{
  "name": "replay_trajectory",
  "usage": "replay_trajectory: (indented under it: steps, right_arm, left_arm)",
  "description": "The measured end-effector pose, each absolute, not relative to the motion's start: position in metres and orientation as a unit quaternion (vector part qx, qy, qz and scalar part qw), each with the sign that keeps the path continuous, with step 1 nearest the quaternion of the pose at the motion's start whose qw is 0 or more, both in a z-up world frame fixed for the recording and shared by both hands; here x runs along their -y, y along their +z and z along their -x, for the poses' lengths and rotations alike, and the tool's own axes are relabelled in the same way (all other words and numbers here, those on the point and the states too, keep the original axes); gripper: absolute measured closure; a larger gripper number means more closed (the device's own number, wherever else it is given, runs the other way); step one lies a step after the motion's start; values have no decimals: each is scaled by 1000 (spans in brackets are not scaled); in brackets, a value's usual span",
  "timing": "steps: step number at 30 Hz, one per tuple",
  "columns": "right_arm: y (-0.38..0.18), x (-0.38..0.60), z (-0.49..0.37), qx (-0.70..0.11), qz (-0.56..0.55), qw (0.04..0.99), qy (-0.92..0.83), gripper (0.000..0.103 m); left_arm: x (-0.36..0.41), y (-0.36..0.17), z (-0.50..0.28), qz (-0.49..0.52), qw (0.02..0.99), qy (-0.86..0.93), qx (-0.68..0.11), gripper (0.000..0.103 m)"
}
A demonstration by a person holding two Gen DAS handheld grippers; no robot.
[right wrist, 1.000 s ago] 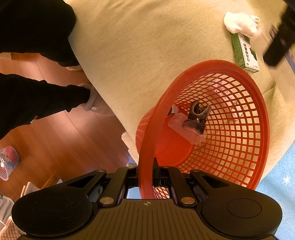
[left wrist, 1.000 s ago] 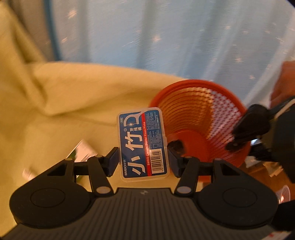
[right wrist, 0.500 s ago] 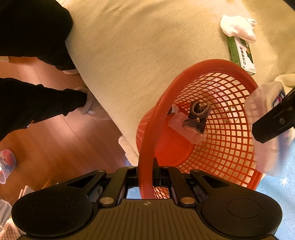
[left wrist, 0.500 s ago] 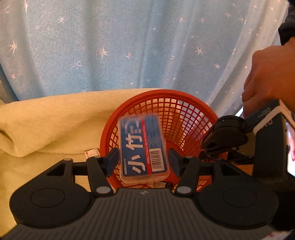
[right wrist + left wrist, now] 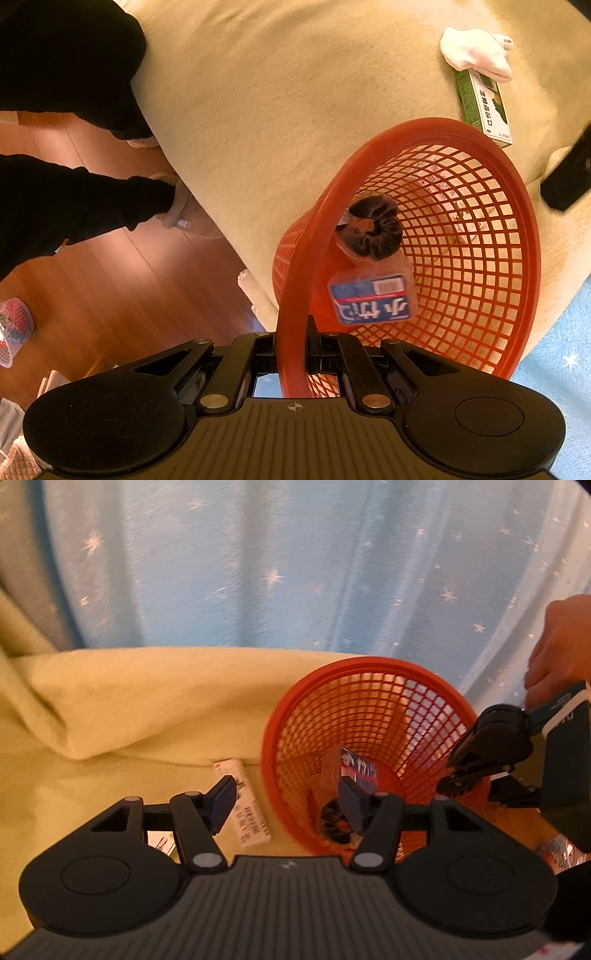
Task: Organize objects
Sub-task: 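Carry the floss-pick box into the basket and open the left tool, then return the left tool to the white sock and grasp it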
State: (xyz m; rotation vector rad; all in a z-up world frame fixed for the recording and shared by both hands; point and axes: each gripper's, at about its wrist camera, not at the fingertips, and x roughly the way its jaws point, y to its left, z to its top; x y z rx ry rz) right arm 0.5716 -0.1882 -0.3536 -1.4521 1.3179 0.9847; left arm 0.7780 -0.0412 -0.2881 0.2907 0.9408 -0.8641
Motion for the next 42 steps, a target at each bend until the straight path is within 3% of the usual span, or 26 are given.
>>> replay_trajectory:
  steps: [24,42]
  right_arm:
    - [-352,188,-575,-536,593,450,398,101]
    - [-353,188,-577,-539,592,446,400,101]
  left_arm:
    - [-76,-333,-775,-113,825,-231,-503,46]
    - [-116,-360,-775,-131,823,-184,-521,44]
